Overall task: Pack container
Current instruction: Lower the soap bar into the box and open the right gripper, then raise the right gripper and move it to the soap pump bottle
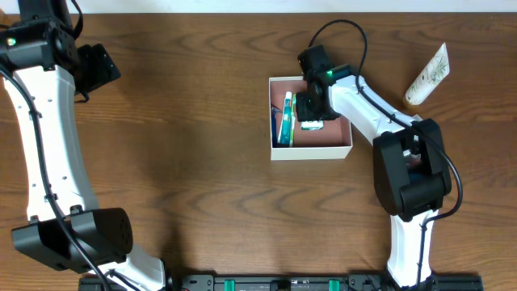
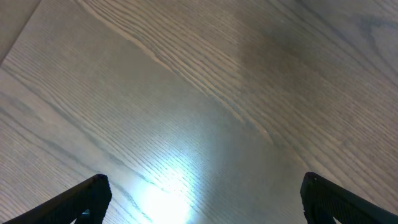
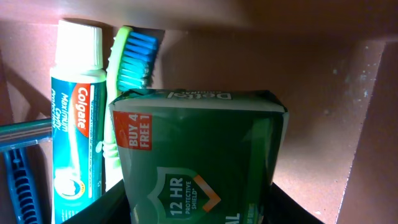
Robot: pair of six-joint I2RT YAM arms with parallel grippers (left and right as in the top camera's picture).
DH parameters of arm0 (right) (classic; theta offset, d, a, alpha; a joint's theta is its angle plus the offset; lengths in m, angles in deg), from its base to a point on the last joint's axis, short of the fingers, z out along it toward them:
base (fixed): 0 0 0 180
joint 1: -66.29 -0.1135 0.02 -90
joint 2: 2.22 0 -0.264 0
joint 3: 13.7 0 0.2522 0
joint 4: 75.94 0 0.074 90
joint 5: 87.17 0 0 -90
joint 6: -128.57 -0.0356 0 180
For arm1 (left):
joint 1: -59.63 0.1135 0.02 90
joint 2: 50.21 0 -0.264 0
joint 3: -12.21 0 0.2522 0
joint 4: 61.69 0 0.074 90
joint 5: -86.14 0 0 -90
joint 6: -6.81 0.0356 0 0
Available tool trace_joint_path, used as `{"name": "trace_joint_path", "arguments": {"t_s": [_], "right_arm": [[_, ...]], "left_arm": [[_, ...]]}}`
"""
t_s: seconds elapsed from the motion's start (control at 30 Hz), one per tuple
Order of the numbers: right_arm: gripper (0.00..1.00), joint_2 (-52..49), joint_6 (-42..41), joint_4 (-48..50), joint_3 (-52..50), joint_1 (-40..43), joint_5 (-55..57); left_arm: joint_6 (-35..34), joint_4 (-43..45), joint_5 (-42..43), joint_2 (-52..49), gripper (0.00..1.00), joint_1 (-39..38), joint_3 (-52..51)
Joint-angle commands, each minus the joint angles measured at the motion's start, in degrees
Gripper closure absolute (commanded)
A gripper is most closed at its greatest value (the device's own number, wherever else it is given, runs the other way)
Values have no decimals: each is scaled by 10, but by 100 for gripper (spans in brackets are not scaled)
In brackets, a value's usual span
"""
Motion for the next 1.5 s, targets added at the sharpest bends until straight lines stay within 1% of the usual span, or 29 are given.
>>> {"name": "trace_joint_path", "arguments": {"t_s": [0.0, 0.1, 0.33, 0.73, 0.87, 0.97, 1.07, 1.23, 1.33, 1.47], "right_arm": [[52, -9, 2, 3, -1, -9, -14], [49, -9, -1, 1, -1, -9, -31], [49, -9, -9, -1, -1, -9, -31], [46, -10, -9, -3, -1, -9, -31], [43, -10, -9, -3, -1, -9, -27], [39, -9, -9, -8, 5, -5, -24], [36, -2, -9, -28, 25, 3, -24], [31, 10, -9, -76, 86, 18, -22], [27, 14, -4, -111, 140, 27, -12], [20, 17, 27, -176, 240, 42, 16]], "left_arm": [[-1, -2, -5, -4, 2, 2, -5], [-1, -2, -5, -4, 2, 2, -5], [-1, -2, -5, -4, 2, 2, -5], [-1, -2, -5, -4, 2, 2, -5], [-1, -2, -5, -4, 2, 2, -5], [-1, -2, -5, -4, 2, 2, -5], [-1, -2, -5, -4, 2, 2, -5], [-1, -2, -5, -4, 2, 2, -5], [-1, -2, -5, -4, 2, 2, -5], [-1, -2, -5, -4, 2, 2, -5]]}}
